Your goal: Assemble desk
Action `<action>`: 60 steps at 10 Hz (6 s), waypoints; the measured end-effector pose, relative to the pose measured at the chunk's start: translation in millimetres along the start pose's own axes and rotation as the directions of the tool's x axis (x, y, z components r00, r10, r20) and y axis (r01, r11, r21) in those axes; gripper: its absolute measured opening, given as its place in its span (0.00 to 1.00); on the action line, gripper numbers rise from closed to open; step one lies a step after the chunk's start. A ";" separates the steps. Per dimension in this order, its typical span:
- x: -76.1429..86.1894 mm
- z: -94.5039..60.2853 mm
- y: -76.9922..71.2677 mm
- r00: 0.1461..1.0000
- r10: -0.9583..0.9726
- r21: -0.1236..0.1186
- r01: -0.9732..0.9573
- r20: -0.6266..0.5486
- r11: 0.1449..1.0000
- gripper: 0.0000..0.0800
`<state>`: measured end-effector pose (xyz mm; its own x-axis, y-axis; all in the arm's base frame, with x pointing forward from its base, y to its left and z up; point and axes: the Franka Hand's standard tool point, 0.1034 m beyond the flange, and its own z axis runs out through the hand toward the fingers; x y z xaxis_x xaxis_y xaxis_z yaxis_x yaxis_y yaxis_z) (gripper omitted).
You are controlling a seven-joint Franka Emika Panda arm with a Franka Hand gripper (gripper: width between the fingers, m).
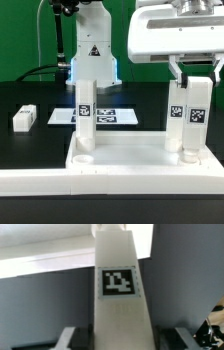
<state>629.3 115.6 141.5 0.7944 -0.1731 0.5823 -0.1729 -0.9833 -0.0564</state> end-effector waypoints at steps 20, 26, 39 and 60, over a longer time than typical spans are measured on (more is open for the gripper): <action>-4.7 11.4 5.8 0.996 -0.007 -0.014 0.005 -0.086 1.000 0.57; -4.7 11.4 5.8 0.996 -0.023 -0.016 0.021 -0.085 1.000 0.81; 46.3 -0.4 22.5 0.908 0.042 -0.066 -0.016 0.417 0.998 0.81; 15.5 20.9 22.5 0.354 0.929 -0.427 -0.827 0.109 0.366 0.36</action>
Offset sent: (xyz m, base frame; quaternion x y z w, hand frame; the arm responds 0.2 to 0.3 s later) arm -0.0004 -0.0090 -0.0047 0.0023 -0.0034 -0.0043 1.0000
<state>649.9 89.5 132.3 0.1845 -0.9807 0.0652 -0.9688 -0.1927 -0.1561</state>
